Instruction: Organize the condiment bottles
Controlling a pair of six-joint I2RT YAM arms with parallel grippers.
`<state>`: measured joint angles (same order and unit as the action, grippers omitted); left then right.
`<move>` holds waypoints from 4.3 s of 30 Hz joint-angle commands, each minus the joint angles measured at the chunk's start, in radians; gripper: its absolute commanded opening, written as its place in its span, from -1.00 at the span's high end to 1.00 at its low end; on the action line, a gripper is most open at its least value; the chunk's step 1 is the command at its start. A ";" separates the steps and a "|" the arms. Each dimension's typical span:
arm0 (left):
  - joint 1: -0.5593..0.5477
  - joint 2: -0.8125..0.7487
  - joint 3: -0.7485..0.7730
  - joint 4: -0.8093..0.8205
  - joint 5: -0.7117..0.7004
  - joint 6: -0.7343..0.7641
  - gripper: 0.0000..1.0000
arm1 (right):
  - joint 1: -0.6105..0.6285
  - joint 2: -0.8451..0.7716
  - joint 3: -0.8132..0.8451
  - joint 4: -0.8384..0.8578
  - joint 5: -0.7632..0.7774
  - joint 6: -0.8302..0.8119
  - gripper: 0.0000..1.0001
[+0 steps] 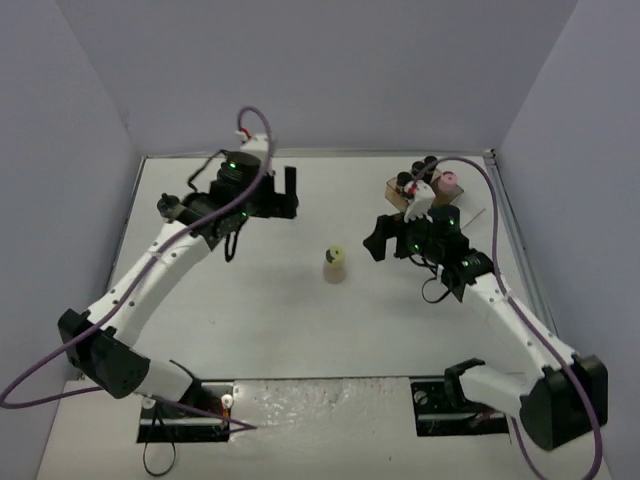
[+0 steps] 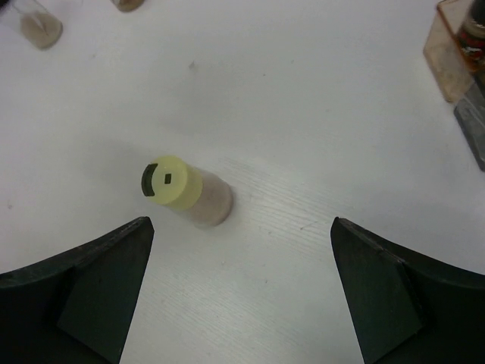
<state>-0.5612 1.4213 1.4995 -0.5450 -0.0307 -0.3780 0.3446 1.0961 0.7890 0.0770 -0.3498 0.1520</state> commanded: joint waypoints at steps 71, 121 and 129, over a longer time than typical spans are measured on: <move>0.324 -0.493 -0.522 0.013 -0.139 0.083 -0.94 | -0.288 0.790 0.580 0.113 0.421 -0.033 0.36; 0.699 0.513 0.156 0.216 -0.143 -0.038 -0.94 | -0.212 -0.083 -0.052 0.201 -0.049 0.081 -1.00; 0.697 0.566 0.164 0.182 -0.103 -0.060 -0.46 | -0.213 -0.093 -0.067 0.202 -0.050 0.081 -1.00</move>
<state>0.1360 2.0353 1.6419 -0.3713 -0.1680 -0.4239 0.1261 1.0266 0.7183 0.1923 -0.3753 0.2389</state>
